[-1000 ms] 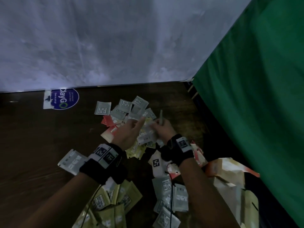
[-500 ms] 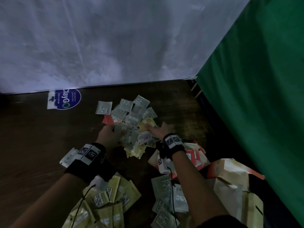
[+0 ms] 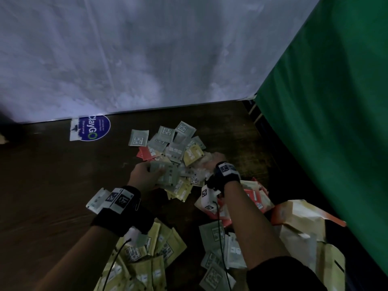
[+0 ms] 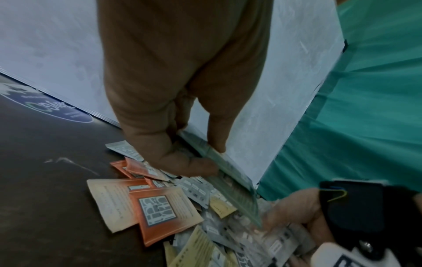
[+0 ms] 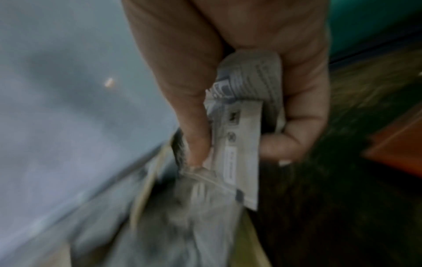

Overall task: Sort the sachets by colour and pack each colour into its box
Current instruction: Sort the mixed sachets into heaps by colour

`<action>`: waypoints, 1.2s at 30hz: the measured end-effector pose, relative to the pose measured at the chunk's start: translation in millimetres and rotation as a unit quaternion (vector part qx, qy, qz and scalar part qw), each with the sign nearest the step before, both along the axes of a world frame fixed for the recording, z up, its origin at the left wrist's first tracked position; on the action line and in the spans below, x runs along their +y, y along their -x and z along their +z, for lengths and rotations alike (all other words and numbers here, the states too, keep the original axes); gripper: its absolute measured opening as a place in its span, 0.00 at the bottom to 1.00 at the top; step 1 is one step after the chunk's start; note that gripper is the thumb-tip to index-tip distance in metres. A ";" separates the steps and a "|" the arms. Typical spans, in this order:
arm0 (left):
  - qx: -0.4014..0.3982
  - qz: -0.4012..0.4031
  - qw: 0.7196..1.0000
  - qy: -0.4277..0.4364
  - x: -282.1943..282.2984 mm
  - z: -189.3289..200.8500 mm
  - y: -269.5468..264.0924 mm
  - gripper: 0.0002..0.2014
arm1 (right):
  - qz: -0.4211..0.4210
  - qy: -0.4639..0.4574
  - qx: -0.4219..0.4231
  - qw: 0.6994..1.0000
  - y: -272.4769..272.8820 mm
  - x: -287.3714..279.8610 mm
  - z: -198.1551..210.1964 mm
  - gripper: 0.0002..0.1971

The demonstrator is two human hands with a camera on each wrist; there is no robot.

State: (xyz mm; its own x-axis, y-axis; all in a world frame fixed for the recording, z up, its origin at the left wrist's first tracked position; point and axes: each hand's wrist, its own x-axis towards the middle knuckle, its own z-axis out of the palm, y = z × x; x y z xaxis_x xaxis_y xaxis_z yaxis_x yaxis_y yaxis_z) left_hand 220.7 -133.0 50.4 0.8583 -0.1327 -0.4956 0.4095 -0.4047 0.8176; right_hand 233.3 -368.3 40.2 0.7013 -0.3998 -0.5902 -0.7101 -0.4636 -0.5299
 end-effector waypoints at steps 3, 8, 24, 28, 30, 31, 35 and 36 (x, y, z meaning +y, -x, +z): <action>0.003 0.011 1.000 -0.001 3.9 -3.8 2.9 0.17 | -0.057 -0.040 -0.015 0.997 8.8 -17.0 17.4 0.22; -0.033 0.051 0.998 -0.028 -4.5 1.4 13.6 0.21 | -0.134 -0.168 -0.078 0.974 44.2 -25.3 43.2 0.17; 0.016 -0.179 0.952 0.247 -24.6 40.9 122.7 0.15 | 0.012 -0.314 -0.116 0.942 192.4 74.6 63.5 0.23; -0.033 -0.337 0.940 0.047 -8.2 23.1 150.7 0.21 | -0.090 -0.332 -0.129 0.930 247.2 68.9 42.2 0.14; -0.085 -0.354 0.930 -0.054 7.7 3.7 147.8 0.16 | -0.106 -0.266 -0.108 0.952 269.2 57.8 23.8 0.18; -0.111 -0.334 0.931 -0.101 17.9 -6.6 139.7 0.14 | -0.098 -0.202 -0.077 0.972 278.2 50.2 13.2 0.21; -0.154 -0.223 0.907 -0.321 58.7 -33.5 93.5 0.18 | -0.056 -0.055 0.019 0.997 305.6 39.9 -5.5 0.20; -0.123 -0.192 0.901 -0.368 67.7 -36.5 82.9 0.22 | -0.054 -0.040 0.017 0.998 308.7 42.3 -8.4 0.21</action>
State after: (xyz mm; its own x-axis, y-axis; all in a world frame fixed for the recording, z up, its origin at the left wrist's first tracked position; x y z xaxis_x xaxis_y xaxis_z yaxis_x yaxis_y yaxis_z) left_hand 137.8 -65.3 13.9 0.9152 -0.1570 -0.3712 -0.0339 -0.9477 0.3172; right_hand -75.4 -325.9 31.9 0.6362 -0.4227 -0.6454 -0.7715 -0.3406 -0.5374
